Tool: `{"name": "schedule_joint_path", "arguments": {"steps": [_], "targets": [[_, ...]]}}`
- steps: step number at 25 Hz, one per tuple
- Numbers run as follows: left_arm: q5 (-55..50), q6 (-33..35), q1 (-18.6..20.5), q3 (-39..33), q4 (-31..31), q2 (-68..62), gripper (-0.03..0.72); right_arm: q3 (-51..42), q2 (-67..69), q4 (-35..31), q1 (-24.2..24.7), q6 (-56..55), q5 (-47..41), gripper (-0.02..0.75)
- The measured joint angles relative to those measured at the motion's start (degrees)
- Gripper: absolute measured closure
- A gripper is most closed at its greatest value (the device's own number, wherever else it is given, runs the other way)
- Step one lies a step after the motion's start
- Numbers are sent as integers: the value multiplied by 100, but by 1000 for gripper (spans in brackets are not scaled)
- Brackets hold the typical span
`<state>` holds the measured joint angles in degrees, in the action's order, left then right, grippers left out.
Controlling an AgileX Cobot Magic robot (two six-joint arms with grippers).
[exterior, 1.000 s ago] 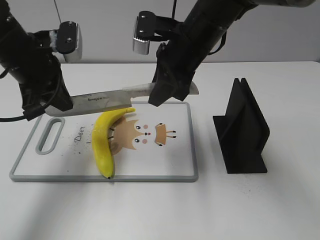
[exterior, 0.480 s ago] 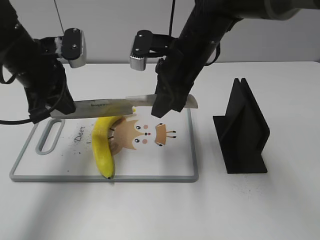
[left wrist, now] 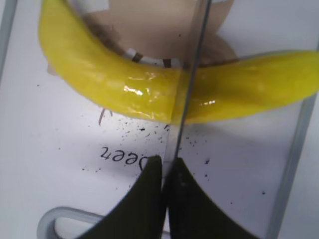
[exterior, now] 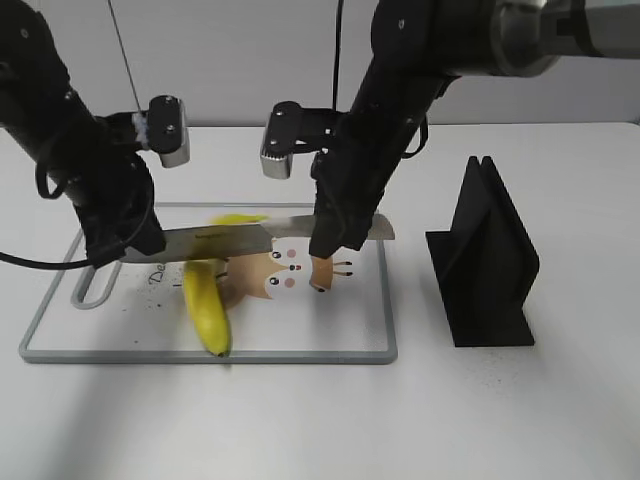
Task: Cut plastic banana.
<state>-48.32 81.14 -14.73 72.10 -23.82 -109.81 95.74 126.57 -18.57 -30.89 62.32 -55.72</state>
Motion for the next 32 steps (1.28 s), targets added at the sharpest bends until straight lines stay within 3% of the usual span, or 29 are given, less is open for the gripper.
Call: {"name": "schedule_joint_path", "arguments": {"steps": [32], "targets": [[99,59,34,-73,-397,-197,689,60,369,267,6,41,102,552]]}}
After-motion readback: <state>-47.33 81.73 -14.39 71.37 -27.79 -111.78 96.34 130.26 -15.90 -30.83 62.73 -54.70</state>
